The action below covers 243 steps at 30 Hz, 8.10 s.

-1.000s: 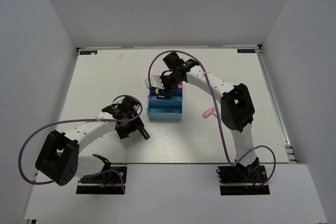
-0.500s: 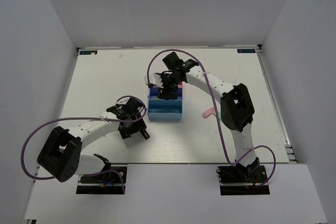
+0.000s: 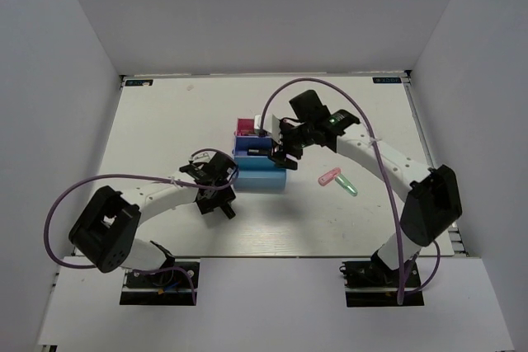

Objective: Sort the stationery into containers
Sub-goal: Pick up the pen from the center of the board, then place the pen in the storage box, then pick up the stationery from the center of the board, then place the stationery in the storage box, then pick up the stationery from the center of the board.

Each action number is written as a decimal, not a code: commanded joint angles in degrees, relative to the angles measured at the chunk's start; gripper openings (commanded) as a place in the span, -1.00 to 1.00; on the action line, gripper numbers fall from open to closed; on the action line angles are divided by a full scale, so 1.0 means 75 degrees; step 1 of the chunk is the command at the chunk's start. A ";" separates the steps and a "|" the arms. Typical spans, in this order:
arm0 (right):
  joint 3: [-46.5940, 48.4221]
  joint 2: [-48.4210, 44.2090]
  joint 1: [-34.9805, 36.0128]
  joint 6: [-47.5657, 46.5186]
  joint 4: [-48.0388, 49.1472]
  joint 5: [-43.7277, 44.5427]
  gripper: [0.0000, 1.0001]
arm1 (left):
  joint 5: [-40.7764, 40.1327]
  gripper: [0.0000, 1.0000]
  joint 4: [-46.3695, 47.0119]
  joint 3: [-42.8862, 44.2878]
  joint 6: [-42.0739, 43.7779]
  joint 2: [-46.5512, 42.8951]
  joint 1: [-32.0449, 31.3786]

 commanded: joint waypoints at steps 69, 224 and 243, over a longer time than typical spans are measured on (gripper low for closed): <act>-0.5308 -0.5312 -0.1611 0.1763 0.1121 -0.0485 -0.07 | 0.4055 -0.99 0.0409 0.6338 1.5346 0.2950 0.0590; -0.1487 0.2118 -0.2842 -0.8938 -0.2289 0.1331 -0.08 | 0.2496 0.95 -0.0528 -0.1467 0.6592 -0.5652 0.2160; -0.0235 -0.0259 -0.1951 -0.3866 -0.2854 -0.1774 -1.00 | 0.2438 0.95 -0.0528 -0.1466 0.6557 -0.5547 0.2160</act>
